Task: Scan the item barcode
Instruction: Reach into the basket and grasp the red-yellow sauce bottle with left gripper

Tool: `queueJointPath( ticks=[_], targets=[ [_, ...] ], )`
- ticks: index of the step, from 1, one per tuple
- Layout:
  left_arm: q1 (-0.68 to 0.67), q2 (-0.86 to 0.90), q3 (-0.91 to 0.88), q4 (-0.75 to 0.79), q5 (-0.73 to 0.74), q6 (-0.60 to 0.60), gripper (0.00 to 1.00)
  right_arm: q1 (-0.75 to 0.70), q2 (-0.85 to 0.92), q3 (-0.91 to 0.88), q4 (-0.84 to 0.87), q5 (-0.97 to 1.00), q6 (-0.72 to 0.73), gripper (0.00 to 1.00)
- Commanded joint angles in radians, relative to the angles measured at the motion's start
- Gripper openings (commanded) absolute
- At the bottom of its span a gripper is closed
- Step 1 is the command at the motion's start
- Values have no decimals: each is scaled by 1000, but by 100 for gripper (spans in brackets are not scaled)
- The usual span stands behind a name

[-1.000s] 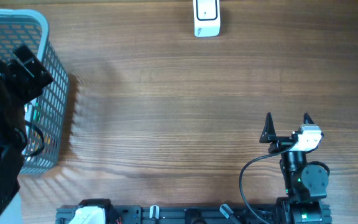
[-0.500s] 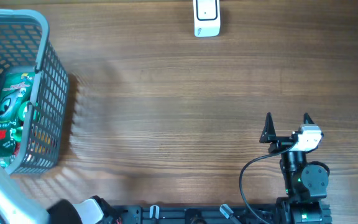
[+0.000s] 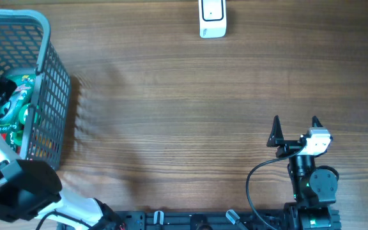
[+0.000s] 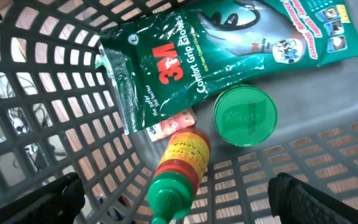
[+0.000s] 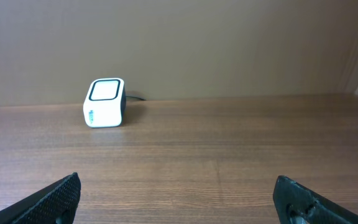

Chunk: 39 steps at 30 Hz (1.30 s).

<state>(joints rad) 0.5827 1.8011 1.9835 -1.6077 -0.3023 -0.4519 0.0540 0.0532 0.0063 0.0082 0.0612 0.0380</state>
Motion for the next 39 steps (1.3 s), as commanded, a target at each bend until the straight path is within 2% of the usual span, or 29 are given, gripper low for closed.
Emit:
queueJointPath(
  ticks=[1, 10, 17, 26, 28, 29, 32, 39],
  targets=[
    [5, 21, -39, 15, 6, -27, 100, 5, 0, -1, 6, 16, 15, 100],
    [-2, 20, -262, 53, 92, -4, 100, 5, 0, -1, 6, 16, 14, 100],
    [-13, 19, -283, 64, 108, 2, 100, 5, 0, -1, 6, 16, 15, 99],
    [-13, 19, -412, 122, 112, -1, 98, 5, 0, -1, 6, 16, 14, 100],
    [-13, 19, -412, 127, 112, -1, 90, 5, 0, -1, 6, 16, 14, 100],
    [-13, 19, -412, 128, 112, -1, 81, 5, 0, -1, 5, 16, 14, 100],
    [-13, 19, -412, 131, 112, -1, 66, 5, 0, -1, 6, 16, 14, 100],
    [-8, 19, -412, 132, 112, -1, 48, 5, 0, -1, 5, 16, 14, 100]
  ],
)
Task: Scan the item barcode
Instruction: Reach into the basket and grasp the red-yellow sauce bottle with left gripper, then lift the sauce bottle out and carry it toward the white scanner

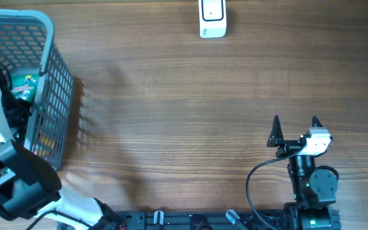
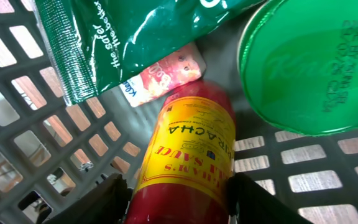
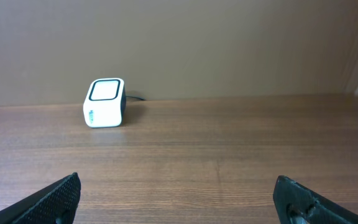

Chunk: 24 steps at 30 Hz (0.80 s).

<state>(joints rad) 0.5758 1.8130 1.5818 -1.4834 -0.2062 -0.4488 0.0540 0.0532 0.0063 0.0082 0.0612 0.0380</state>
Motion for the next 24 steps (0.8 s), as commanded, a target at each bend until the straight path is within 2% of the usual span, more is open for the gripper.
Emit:
queueJointPath(
  ticks=[1, 6, 11, 14, 24],
  targets=[
    [-2, 8, -10, 7, 16, -4, 45, 5, 0, -1, 6, 16, 14, 100],
    [-2, 8, -10, 7, 16, -4, 24, 5, 0, -1, 6, 16, 15, 100],
    [-2, 6, -10, 6, 16, -4, 16, 5, 0, -1, 6, 16, 15, 100],
    [0, -2, -10, 6, 16, -4, 7, 5, 0, -1, 6, 16, 14, 100],
    [0, -117, 78, -17, 15, -4, 4, 5, 0, -1, 6, 16, 15, 100]
  ],
)
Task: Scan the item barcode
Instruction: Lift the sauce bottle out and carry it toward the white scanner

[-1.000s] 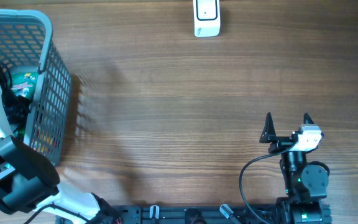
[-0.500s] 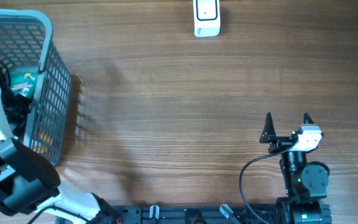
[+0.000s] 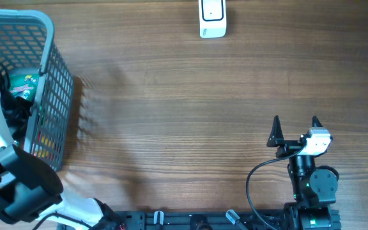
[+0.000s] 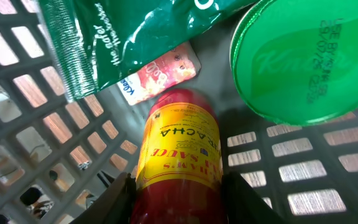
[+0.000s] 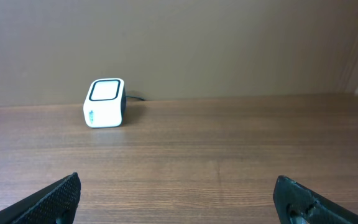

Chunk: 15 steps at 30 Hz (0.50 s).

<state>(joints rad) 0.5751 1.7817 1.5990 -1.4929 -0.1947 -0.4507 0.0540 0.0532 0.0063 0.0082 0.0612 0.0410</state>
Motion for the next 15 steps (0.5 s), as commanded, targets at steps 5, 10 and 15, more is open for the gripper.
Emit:
queueJointPath(
  ticks=[5, 10, 15],
  targets=[
    [3, -157, 130, -28, -1, -3, 4, 5, 0, -1, 6, 16, 11, 100],
    [23, -214, 263, -44, -24, -14, 4, 5, 0, -1, 6, 16, 11, 100],
    [21, -267, 543, -50, -22, -14, 4, 5, 0, -1, 6, 16, 11, 100]
  ],
)
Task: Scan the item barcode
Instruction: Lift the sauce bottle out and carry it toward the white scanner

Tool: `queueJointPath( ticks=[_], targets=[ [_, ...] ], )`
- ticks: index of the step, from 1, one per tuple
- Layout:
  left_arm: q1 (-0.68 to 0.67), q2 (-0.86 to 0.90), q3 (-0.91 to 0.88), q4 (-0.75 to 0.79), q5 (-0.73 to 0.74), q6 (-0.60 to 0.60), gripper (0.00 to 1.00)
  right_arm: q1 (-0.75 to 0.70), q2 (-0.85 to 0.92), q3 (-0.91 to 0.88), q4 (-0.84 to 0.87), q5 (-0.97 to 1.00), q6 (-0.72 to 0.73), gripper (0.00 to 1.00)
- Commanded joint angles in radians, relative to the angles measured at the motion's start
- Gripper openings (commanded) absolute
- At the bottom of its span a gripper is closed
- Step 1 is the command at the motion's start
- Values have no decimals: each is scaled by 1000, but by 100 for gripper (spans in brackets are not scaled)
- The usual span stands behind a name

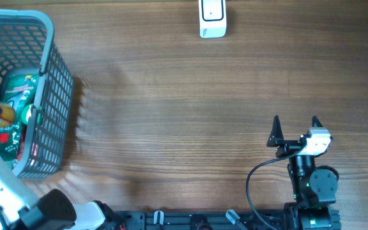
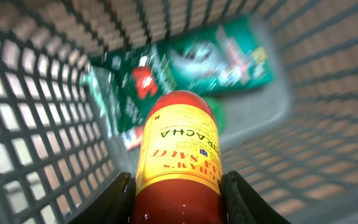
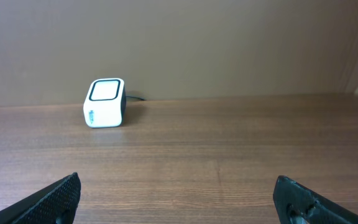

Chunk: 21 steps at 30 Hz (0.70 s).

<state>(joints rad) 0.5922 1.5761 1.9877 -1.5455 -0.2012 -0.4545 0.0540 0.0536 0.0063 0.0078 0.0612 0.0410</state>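
Observation:
A red sriracha bottle (image 2: 178, 155) with a yellow label is held between the fingers of my left gripper (image 2: 178, 194), raised above the floor of the grey mesh basket (image 1: 51, 96). Overhead, the bottle shows at the basket's left edge, with most of the gripper out of frame. The white barcode scanner (image 1: 212, 18) stands at the table's far edge; in the right wrist view, the scanner (image 3: 105, 102) faces upward. My right gripper (image 1: 295, 131) rests open near the front right, nothing between its fingers (image 3: 55, 198).
In the basket lie a green 3M glove packet (image 2: 216, 56), a round green lid (image 2: 221, 115) and a small pink packet. The basket walls (image 2: 30, 124) surround the held bottle. Bare wooden tabletop (image 1: 190, 115) lies between basket and scanner.
My left gripper, shut on the sriracha bottle, has risen from the basket floor; the packet and green lid now look far below. The right arm is unchanged.
My left gripper was open above the bottle lying in the basket. Then its fingers were down on either side of the bottle, then shut on it at the floor. Now the bottle is held up inside the basket. The right gripper stayed open and still.

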Motion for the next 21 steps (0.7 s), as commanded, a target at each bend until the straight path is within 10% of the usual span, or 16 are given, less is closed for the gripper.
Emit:
queueJointPath(
  ticks=[1, 10, 21],
  targets=[
    [-3, -66, 213, -8, 12, -8, 4, 5, 0, -1, 6, 16, 12, 100],
    [-374, -63, 492, -90, 86, -1, 4, 5, 0, -1, 6, 16, 12, 100],
    [-1051, 288, 484, -139, -182, -51, 4, 5, 0, -1, 6, 16, 11, 100]
  ],
)
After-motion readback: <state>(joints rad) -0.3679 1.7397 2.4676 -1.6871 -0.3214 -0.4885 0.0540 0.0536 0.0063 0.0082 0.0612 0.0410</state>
